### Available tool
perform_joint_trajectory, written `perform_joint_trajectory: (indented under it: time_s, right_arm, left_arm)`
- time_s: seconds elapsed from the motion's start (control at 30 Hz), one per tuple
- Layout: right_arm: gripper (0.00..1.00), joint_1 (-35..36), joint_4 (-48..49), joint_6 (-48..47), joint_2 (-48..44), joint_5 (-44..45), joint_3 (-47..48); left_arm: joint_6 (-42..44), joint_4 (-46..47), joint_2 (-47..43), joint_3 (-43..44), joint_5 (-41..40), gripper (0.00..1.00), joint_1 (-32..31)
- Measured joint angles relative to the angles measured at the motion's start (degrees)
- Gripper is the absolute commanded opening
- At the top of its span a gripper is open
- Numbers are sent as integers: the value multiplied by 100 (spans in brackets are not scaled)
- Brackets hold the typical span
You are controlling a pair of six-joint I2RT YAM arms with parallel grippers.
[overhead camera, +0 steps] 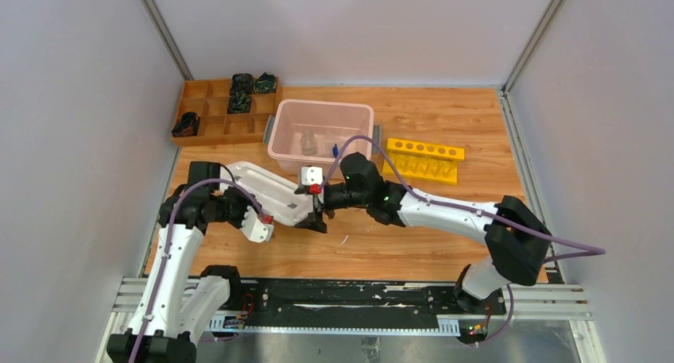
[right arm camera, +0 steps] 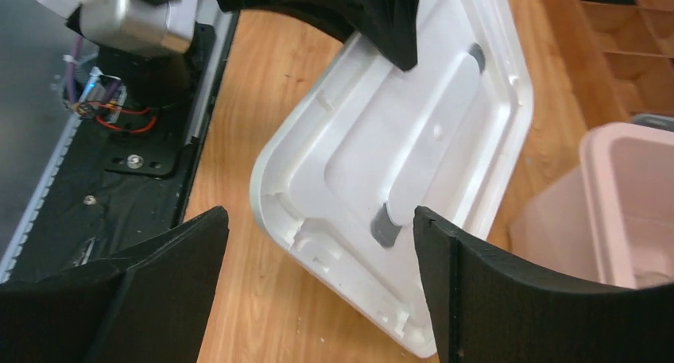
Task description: Organize the chemistry lab equipment
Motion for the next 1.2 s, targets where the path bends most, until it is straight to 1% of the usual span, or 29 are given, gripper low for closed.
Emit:
perform_joint_trajectory:
  time_s: [0.1,0.23,0.27,0.33,0.4,0.43,0.53,0.57,0.6,0.63,0.67,0.77,0.8,0.93,1.03,1.1,1.17,1.2]
  right_arm:
    - [90,-2,221,-114,-332,378,-350]
    - [89,0,476,-186,-420,688,-715]
    - [87,11,501,-219,-411,789,-776]
    - [80,22,549,-282,-389,953,-804]
    - [67,28,671,-330,-380,1130,-804]
    - [58,37,737,-365,-380,1213,-804]
    - [25,59,874,-474,-380,1456,-778]
    - [15,61,907,-564,-385,1508,-778]
    - [4,74,916,-651,-393,1547,-776]
    - [0,116,872,-734,-398,1558,-776]
    - [0,153,863,-852,-407,1576,-776]
    - [0,201,822,-955,-538,1628,-769]
    - [0,203,817,-914,-595,1655,-767]
    - [0,190,745,-765,-774,1869,-671]
    - [0,96,549,-608,-817,1908,-428]
    - [0,-50,378,-361,-826,1851,-203]
    - [0,-330,190,68,-826,1768,46]
    - [0,-507,92,291,-828,1729,168]
  left_arm:
    - [-280,-28,-50,236,83,0,-37]
    - [-667,-131,-44,678,240,0,-153]
    - [-743,-157,-35,765,269,0,-188]
    - [-918,-262,13,964,326,0,-258]
    - [-1045,-339,44,1088,367,0,-315]
    - [-1093,-372,50,1130,378,0,-343]
    - [-1226,-470,52,1250,435,0,-450]
    - [-1298,-463,48,1296,422,7,-466]
    - [-1434,-428,50,1368,439,20,-466]
    - [-1530,-404,59,1443,457,29,-468]
    - [-1609,-437,68,1510,435,41,-468]
    - [-1547,-452,81,1646,448,96,-483]
    - [-1475,-426,83,1681,509,99,-496]
    - [-1338,-452,57,1880,664,100,-551]
    - [-1552,-317,63,2131,667,100,-551]
    - [-2044,-17,87,2326,634,100,-551]
    - [-2898,540,129,2535,503,100,-551]
    - [-3471,927,173,2658,374,100,-551]
